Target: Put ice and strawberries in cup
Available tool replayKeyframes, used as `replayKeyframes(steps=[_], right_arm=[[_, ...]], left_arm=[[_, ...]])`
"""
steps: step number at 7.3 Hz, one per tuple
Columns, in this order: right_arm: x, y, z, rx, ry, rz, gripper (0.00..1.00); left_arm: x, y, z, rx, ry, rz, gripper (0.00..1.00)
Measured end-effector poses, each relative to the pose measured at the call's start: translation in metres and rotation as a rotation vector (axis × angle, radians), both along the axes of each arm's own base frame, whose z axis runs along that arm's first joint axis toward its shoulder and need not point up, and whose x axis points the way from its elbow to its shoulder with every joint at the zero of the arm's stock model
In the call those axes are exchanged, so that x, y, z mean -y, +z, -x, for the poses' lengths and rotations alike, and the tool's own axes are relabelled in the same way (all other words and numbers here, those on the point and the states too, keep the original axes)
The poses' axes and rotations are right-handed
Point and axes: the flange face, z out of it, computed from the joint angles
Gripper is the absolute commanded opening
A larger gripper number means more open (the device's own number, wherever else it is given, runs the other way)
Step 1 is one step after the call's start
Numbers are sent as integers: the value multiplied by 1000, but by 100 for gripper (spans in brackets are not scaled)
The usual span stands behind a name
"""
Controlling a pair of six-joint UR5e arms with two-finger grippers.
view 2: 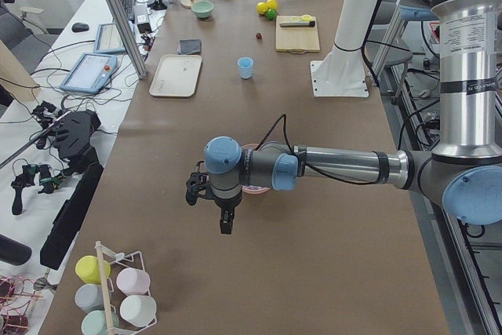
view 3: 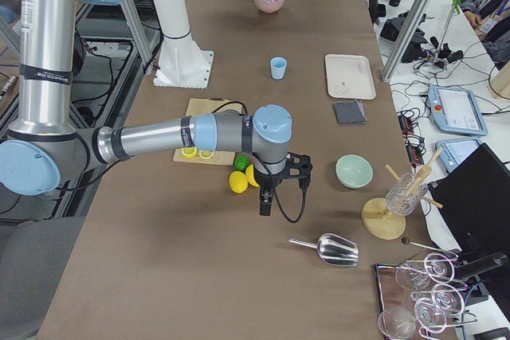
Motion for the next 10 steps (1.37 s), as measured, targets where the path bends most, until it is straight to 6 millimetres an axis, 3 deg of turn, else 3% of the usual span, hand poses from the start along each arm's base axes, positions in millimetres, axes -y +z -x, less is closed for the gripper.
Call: replayKeyframes(steps=[4,7,10], right_arm=[[7,-14,2,-3,-1,-91,100],[13,-14,6,25,10,-115,100],[17,-32,6,95,57,-113,100]], left_arm=[[1,-3,0,0,-1,-14,98],[2,-2,0,3,-2,-29,98],[4,-1,-1,6,1,-30,98]])
